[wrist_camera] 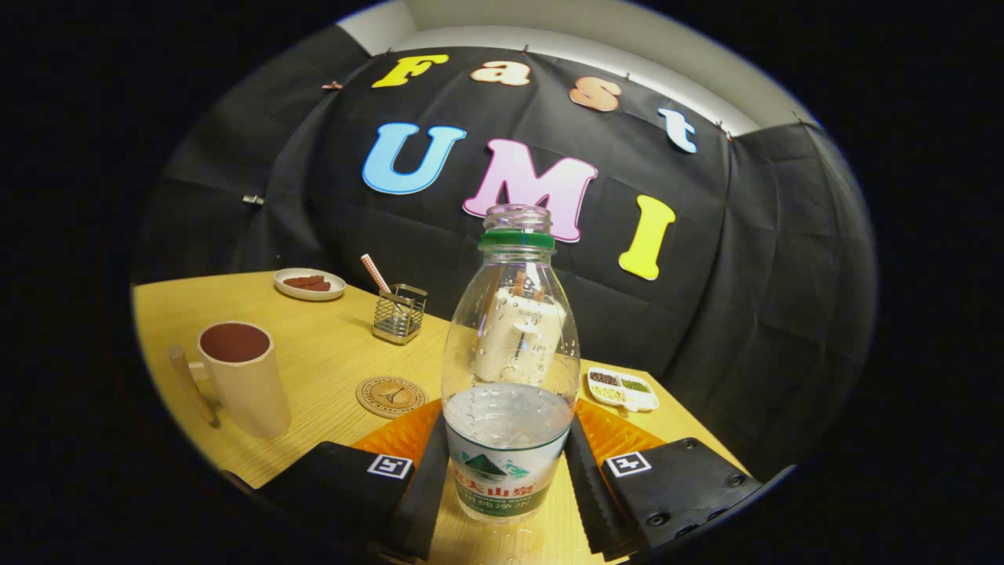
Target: Take the bottle from table, then pour the juice into the cup, finally place the bottle on the coaster
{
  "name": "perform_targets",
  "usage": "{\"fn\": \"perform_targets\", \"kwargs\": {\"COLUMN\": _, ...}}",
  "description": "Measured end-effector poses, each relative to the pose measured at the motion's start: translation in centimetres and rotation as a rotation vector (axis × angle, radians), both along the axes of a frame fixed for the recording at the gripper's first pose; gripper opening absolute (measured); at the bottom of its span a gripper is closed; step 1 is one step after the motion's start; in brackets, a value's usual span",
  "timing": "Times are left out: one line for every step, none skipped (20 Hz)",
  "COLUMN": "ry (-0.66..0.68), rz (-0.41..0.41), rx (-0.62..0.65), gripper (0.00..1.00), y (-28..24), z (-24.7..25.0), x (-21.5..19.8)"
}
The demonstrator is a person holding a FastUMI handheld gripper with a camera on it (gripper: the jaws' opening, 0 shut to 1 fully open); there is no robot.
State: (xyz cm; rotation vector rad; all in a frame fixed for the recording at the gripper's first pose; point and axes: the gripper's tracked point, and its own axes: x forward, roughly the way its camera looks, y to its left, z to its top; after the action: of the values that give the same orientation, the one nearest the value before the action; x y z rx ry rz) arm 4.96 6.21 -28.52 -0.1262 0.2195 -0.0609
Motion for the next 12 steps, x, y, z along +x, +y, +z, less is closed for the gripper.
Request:
{"fn": "perform_targets", "kwargs": {"ry": 0.002, "rz": 0.006, "rx": -0.052, "gripper": 0.74, "y": 0.0, "z": 0.7, "x": 0.1}}
{"fn": "perform_targets", "kwargs": {"ry": -0.002, "rz": 0.02, "rx": -0.107, "gripper": 0.72, "y": 0.2, "z": 1.4, "x": 0.1}}
{"fn": "perform_targets", "kwargs": {"ry": -0.008, "rz": 0.039, "rx": -0.159, "gripper": 0.7, "y": 0.7, "z": 2.2, "x": 0.3}}
{"fn": "perform_targets", "kwargs": {"ry": -0.016, "rz": 0.058, "rx": -0.203, "gripper": 0.7, "y": 1.1, "z": 2.9, "x": 0.4}}
{"fn": "perform_targets", "kwargs": {"ry": -0.013, "rz": 0.084, "rx": -0.243, "gripper": 0.7, "y": 1.7, "z": 3.1, "x": 0.5}}
{"fn": "perform_targets", "kwargs": {"ry": -0.004, "rz": 0.11, "rx": -0.287, "gripper": 0.7, "y": 2.2, "z": 3.1, "x": 0.6}}
{"fn": "perform_targets", "kwargs": {"ry": 0.002, "rz": 0.129, "rx": -0.338, "gripper": 0.7, "y": 2.6, "z": 3.3, "x": 0.6}}
{"fn": "perform_targets", "kwargs": {"ry": 0.006, "rz": 0.141, "rx": -0.4, "gripper": 0.7, "y": 2.9, "z": 3.5, "x": 0.5}}
{"fn": "perform_targets", "kwargs": {"ry": 0.002, "rz": 0.155, "rx": -0.466, "gripper": 0.7, "y": 3.2, "z": 3.9, "x": 0.4}}
{"fn": "perform_targets", "kwargs": {"ry": 0.001, "rz": 0.174, "rx": -0.526, "gripper": 0.7, "y": 3.8, "z": 4.1, "x": 0.3}}
{"fn": "perform_targets", "kwargs": {"ry": 0.004, "rz": 0.194, "rx": -0.565, "gripper": 0.7, "y": 4.3, "z": 4.1, "x": 0.3}}
{"fn": "perform_targets", "kwargs": {"ry": 0.008, "rz": 0.207, "rx": -0.594, "gripper": 0.7, "y": 4.6, "z": 3.9, "x": 0.4}}
